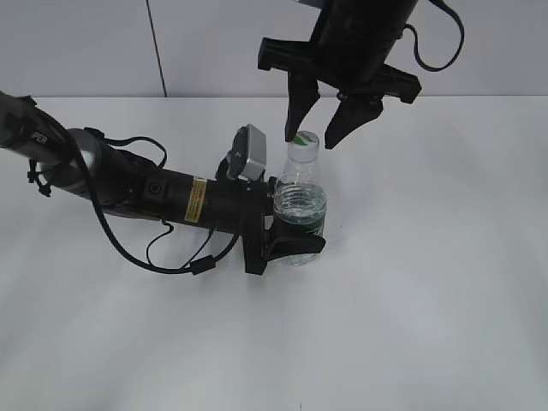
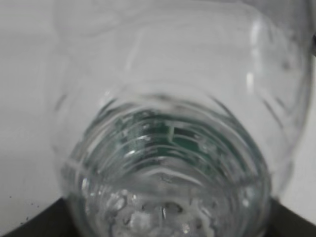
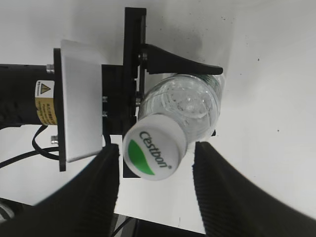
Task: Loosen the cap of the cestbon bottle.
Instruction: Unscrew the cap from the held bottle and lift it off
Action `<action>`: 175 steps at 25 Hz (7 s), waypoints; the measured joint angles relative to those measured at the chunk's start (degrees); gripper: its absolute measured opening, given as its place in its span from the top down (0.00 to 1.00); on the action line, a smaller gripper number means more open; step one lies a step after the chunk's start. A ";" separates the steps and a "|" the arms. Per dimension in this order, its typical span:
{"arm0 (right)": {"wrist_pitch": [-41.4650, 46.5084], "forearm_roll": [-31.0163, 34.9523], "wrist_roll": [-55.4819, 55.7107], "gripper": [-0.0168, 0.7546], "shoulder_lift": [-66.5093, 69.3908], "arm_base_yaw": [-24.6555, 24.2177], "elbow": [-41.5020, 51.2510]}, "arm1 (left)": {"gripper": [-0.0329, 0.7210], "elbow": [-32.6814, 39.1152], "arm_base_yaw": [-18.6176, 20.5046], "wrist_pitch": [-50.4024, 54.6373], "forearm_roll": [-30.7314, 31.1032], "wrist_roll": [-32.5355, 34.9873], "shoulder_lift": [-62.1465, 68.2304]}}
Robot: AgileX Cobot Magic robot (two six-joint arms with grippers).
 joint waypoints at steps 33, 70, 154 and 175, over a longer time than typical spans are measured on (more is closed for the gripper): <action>-0.39 -4.20 0.00 0.49 0.00 2.22 0.00 | 0.41 0.00 0.00 0.19 0.00 0.00 -0.11; -0.08 -4.32 -0.03 0.49 2.28 2.22 -2.79 | 0.41 0.00 0.00 0.25 0.00 0.00 -0.11; 0.72 -4.35 -85.16 0.60 3.31 2.44 -4.10 | 0.41 -0.16 0.00 1.09 1.28 -0.23 -0.24; 0.66 -5.03 -86.85 0.51 3.36 2.51 -4.10 | 0.41 -0.16 0.00 1.14 1.51 -0.28 -0.24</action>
